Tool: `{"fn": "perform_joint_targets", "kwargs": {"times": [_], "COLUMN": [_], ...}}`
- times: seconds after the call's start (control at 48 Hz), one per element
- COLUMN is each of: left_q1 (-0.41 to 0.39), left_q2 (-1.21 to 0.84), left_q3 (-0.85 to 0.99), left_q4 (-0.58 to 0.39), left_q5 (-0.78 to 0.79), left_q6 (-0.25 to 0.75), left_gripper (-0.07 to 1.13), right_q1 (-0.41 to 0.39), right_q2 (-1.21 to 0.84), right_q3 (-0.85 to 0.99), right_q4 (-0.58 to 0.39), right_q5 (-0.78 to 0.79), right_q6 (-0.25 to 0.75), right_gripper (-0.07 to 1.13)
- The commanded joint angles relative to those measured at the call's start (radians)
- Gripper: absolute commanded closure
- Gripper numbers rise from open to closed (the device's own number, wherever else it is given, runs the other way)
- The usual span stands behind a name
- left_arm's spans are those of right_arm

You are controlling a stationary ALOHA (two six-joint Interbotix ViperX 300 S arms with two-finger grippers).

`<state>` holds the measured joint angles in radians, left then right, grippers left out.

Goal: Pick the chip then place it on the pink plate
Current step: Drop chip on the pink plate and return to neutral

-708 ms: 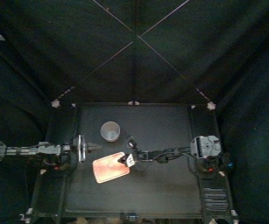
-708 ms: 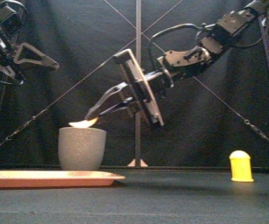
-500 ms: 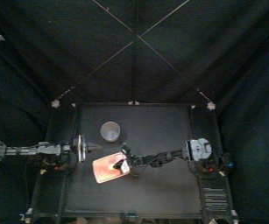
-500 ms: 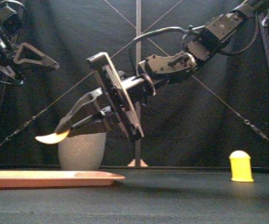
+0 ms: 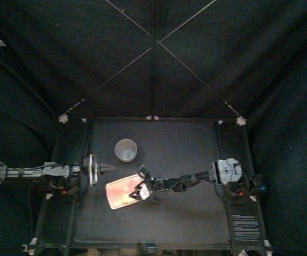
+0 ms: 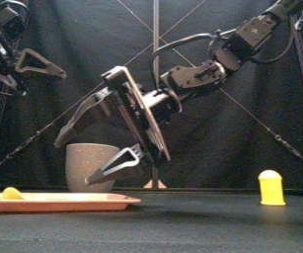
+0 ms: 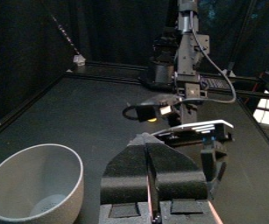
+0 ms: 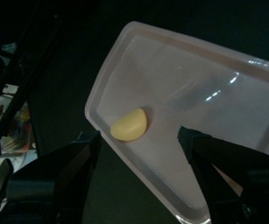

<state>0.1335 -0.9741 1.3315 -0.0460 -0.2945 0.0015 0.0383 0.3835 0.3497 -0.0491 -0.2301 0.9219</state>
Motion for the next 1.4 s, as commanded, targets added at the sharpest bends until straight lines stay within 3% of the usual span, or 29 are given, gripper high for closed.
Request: {"fn": "perform_joint_targets", "kwargs": {"times": [0.021, 0.146, 0.312, 0.562, 0.708, 1.396], "left_q1": [0.003, 0.003, -0.002, 0.000, 0.000, -0.002], "left_q2": [0.003, 0.003, 0.003, 0.003, 0.003, -0.008], "left_q3": [-0.011, -0.011, -0.006, -0.003, -0.003, -0.089], "left_q4": [-0.002, -0.002, 0.000, -0.002, -0.002, 0.012], "left_q5": [-0.003, 0.009, 0.029, 0.032, 0.034, -0.015], "left_q6": [0.000, 0.000, 0.002, 0.002, 0.002, 0.003], "left_gripper": [1.00, 1.00, 1.00, 1.00, 1.00, 1.00], "right_q1": [-0.044, -0.103, -0.183, -0.287, -0.333, -0.360], "right_q2": [-0.129, -0.242, -0.374, -0.548, -0.644, -1.256], "right_q3": [0.063, 0.195, 0.350, 0.474, 0.485, 0.811], "right_q4": [-0.038, -0.149, -0.393, -0.690, -0.709, -0.709], "right_q5": [-0.038, -0.118, -0.245, -0.255, -0.262, -0.308], "right_q6": [-0.005, -0.011, -0.063, -0.107, -0.121, -0.123], "right_gripper": [0.05, 0.05, 0.05, 0.05, 0.05, 0.05]}}
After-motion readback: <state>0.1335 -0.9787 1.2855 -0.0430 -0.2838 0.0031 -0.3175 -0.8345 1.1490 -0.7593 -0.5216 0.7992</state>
